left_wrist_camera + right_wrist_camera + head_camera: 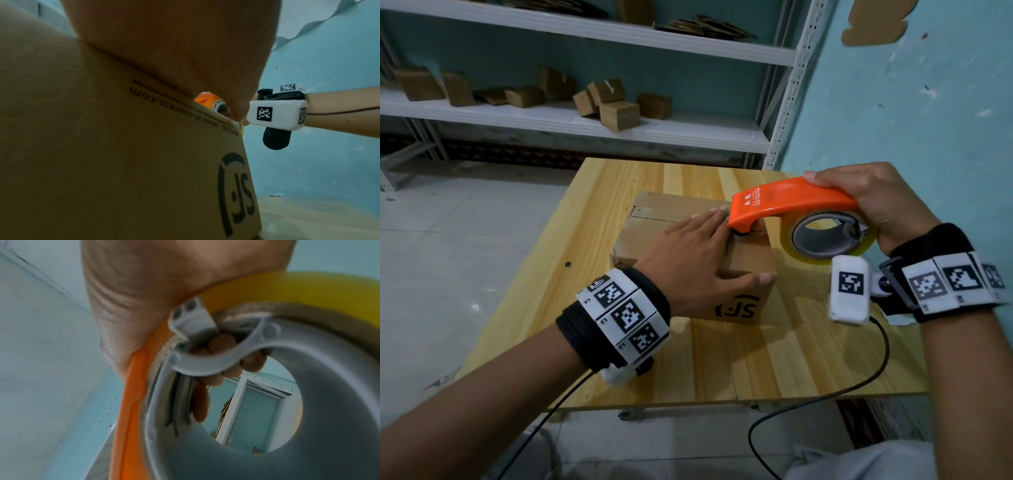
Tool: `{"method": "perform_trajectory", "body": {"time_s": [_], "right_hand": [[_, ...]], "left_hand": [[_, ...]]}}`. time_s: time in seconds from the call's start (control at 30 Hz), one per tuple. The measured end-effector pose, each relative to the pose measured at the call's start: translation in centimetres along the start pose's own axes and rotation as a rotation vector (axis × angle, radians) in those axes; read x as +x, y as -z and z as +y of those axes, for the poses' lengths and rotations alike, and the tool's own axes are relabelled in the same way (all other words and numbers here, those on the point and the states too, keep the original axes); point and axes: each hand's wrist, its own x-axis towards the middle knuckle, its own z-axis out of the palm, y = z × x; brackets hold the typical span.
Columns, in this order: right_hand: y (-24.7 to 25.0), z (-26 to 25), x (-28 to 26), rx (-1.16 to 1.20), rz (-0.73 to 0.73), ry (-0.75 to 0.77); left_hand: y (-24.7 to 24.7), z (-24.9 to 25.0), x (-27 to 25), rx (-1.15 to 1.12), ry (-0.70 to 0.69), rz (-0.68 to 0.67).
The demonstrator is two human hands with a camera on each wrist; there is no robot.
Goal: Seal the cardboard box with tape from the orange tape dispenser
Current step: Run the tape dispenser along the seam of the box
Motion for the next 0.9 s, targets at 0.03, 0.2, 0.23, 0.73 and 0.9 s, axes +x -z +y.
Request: {"method": "perform_trajectory", "body": {"time_s": [0.03, 0.2, 0.23, 0.73, 0.9], "right_hand": [[-0.1, -0.1, 0.0, 0.0, -0.001, 0.001], [-0.3, -0.1, 0.1, 0.017, 0.004, 0.004], [-0.3, -0.1, 0.1, 0.02, -0.001, 0.002], [-1.3, 0.0, 0.3, -0.027, -0.063, 0.003], [-1.0, 0.1, 0.4, -0.054, -0.112, -0.007]], "left_hand": [[0.0, 0.0, 0.0, -0.008, 0.005, 0.006], [0.0, -0.3, -0.1, -0.003, -0.001, -0.003], [0.2, -0.5, -0.1, -0.004, -0.011, -0.008], [0.5, -0.9, -0.3, -0.01, 0.041, 0.011], [-0.2, -0.2, -0.2, 0.049, 0.086, 0.054]]}}
